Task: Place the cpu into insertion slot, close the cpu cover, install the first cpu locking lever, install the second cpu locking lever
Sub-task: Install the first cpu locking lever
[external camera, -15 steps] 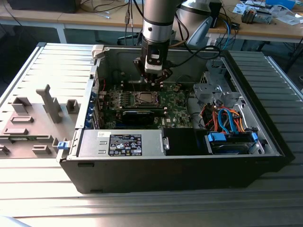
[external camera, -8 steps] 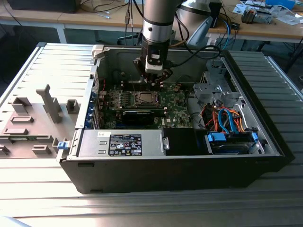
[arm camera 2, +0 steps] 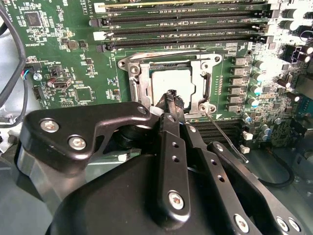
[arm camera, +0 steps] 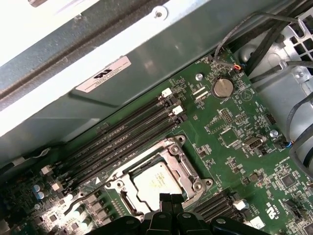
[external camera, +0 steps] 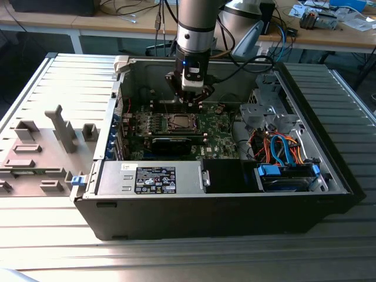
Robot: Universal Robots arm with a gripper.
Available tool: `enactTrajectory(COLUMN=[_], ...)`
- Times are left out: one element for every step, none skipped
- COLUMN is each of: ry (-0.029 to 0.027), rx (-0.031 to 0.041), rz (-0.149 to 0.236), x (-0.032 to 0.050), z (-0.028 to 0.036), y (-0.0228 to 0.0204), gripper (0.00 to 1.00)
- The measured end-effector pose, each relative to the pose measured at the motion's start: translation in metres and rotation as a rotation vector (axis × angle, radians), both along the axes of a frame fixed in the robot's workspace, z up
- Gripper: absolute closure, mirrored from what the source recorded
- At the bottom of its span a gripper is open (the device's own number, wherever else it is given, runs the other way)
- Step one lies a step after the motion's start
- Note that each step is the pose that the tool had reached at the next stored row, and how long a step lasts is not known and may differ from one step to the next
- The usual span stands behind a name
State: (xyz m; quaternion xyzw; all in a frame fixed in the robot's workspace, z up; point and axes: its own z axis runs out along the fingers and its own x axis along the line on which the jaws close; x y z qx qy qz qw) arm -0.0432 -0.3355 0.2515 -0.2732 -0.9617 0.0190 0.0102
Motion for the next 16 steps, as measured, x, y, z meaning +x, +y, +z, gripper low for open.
enactTrajectory(ry=[0.0000, 0.0000, 0.0000, 0.0000, 0.0000, 0.0000, 0.0000, 0.0000, 0.0000, 0.0000, 0.0000, 0.0000, -0.0001, 0.0000, 0.0000, 0.0000], rx=[0.0000, 0.0001, 0.0000, 0.0000, 0.0000, 0.0001, 0.0000, 0.0000, 0.0000, 0.0000, 0.0001, 0.0000, 0.0001, 0.0001, 0.0000, 0.0001], rz=[0.001, 0.002, 0.005, 0.006, 0.007, 0.009, 0.011, 0.015, 0.017, 0.018, 0.019, 0.022, 0.023, 0.025, 0.027, 0.029], x=[0.0000, 0.0000, 0.0000, 0.0000, 0.0000, 0.0000, 0.0000, 0.0000, 0.0000, 0.0000, 0.0000, 0.0000, 0.0000, 0.0000, 0.0000, 0.0000], z=[0.0000, 0.0000, 0.0000, 0.0000, 0.0000, 0.0000, 0.0000, 0.0000, 0.0000, 0.0000, 0.0000, 0.0000, 0.0000, 0.0000, 0.0000, 0.0000], y=[0.0000, 0.0000, 0.0000, 0.0000, 0.0000, 0.0000, 0.0000, 0.0000, 0.0000, 0.0000, 0.0000, 0.0000, 0.0000, 0.0000, 0.0000, 0.0000], gripper=[0.89, 0.89, 0.89, 0.89, 0.89, 0.89, 0.89, 0.89, 0.89, 0.89, 0.89, 0.89, 0.89, 0.89, 0.89, 0.89])
